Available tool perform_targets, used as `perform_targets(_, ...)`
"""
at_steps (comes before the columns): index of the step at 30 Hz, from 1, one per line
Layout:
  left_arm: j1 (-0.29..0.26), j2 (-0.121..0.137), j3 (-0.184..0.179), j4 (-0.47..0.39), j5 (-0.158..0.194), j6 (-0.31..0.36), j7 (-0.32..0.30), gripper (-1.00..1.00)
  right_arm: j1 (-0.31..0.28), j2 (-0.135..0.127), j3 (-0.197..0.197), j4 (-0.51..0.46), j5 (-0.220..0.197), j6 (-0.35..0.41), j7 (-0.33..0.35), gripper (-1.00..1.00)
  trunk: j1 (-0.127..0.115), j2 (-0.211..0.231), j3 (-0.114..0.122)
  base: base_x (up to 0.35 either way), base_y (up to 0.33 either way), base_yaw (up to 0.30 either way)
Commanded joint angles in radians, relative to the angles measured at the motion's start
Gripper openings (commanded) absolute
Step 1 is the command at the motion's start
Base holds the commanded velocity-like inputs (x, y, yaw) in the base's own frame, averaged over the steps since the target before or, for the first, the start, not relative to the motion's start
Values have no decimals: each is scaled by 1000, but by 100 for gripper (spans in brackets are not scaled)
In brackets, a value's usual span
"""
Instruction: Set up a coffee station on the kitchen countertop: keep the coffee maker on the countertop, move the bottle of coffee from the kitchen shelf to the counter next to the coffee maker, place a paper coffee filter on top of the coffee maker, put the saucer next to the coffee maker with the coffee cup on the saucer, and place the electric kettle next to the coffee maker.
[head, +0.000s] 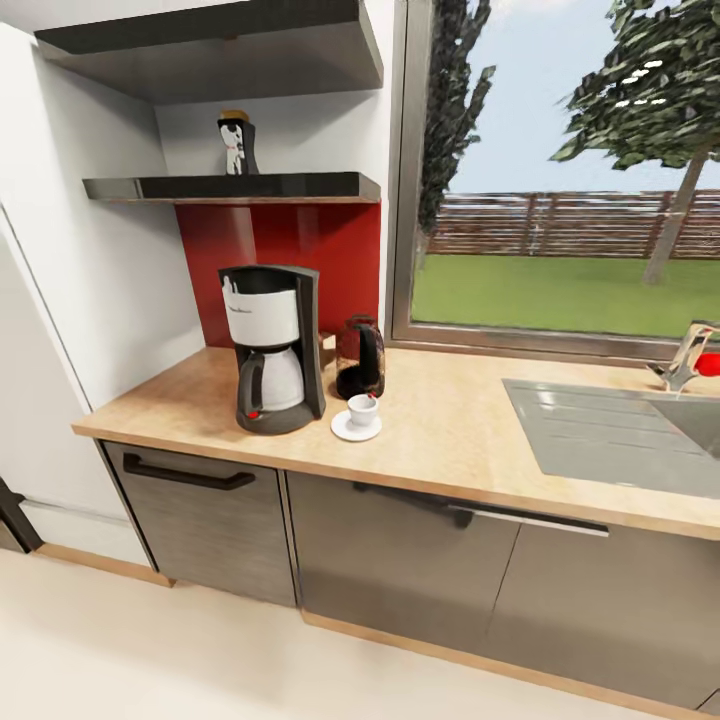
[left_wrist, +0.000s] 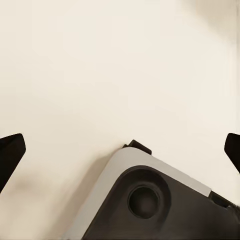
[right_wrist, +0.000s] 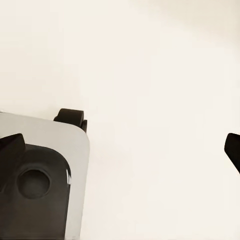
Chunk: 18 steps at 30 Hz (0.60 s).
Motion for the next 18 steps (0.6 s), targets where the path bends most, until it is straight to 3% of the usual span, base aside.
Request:
perform_targets(1, 1, -1, 1, -6, 2, 1, -2, 100, -1, -1, 6, 4, -11, -6, 7, 100, -4, 7, 2, 0, 0, 0)
perform_targets(11, 1, -5, 0, -15, 1, 3, -1, 100, 0, -1, 3, 4, -15, -9, 5, 100, -42, 77, 34, 0, 0, 0)
perform_targets(18, 1, -9, 1, -12, 3, 5, -1, 100, 1, -3, 1, 4, -62, -9, -1, 100, -69, 126, 56, 0, 0, 0)
